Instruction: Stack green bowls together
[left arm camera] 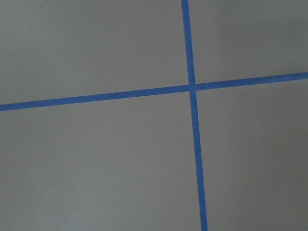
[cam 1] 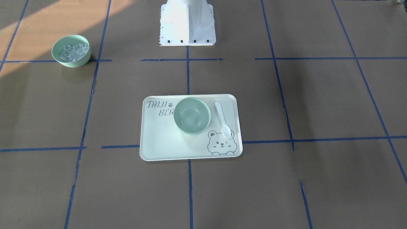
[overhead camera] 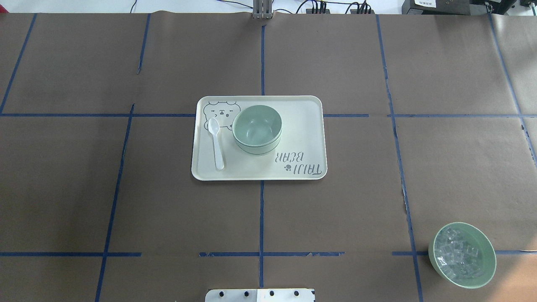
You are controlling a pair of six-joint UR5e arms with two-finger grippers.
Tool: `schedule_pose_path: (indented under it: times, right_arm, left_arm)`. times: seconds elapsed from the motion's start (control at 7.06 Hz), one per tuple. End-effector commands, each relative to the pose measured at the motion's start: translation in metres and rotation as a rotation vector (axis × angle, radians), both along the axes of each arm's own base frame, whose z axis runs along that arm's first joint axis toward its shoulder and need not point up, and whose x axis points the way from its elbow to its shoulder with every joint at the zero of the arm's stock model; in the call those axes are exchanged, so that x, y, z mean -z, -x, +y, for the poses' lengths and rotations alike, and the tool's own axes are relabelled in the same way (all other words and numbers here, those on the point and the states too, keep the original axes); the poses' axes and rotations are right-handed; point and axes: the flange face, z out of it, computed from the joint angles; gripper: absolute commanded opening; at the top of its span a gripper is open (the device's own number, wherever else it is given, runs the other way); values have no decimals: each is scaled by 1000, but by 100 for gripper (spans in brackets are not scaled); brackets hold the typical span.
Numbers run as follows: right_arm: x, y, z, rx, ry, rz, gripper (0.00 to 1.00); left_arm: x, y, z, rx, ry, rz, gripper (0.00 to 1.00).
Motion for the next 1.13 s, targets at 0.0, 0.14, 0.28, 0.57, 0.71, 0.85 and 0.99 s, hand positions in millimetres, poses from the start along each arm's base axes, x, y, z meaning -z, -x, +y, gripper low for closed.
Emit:
schedule_pose_path:
  times: [0.0, 0.14, 0.28, 0.57, 0.71, 0.85, 0.99]
  right_arm:
    - [-3, -10, 7, -39, 25, -17, 100]
    - [-1, -14, 8, -47, 23, -18, 100]
    - [-1, -20, 11, -60, 22, -19, 100]
    - [-2, -22, 12, -65, 25, -19, 100]
    - [-2, -22, 12, -65, 25, -19, 100]
    - [-2, -22, 11, -65, 23, -19, 100]
    - [-2, -22, 11, -65, 23, -19, 100]
  left_arm:
    - [1, -1, 0, 0, 0, 7, 100]
    - [1, -1, 0, 0, -2, 7, 100]
    - [1, -1, 0, 0, -2, 7, 100]
    - [1, -1, 0, 0, -2, 6, 100]
    - [1, -1, 0, 0, -2, 6, 100]
    - [2, -1, 0, 0, -3, 6, 100]
    - [1, -1, 0, 0, -4, 4, 100]
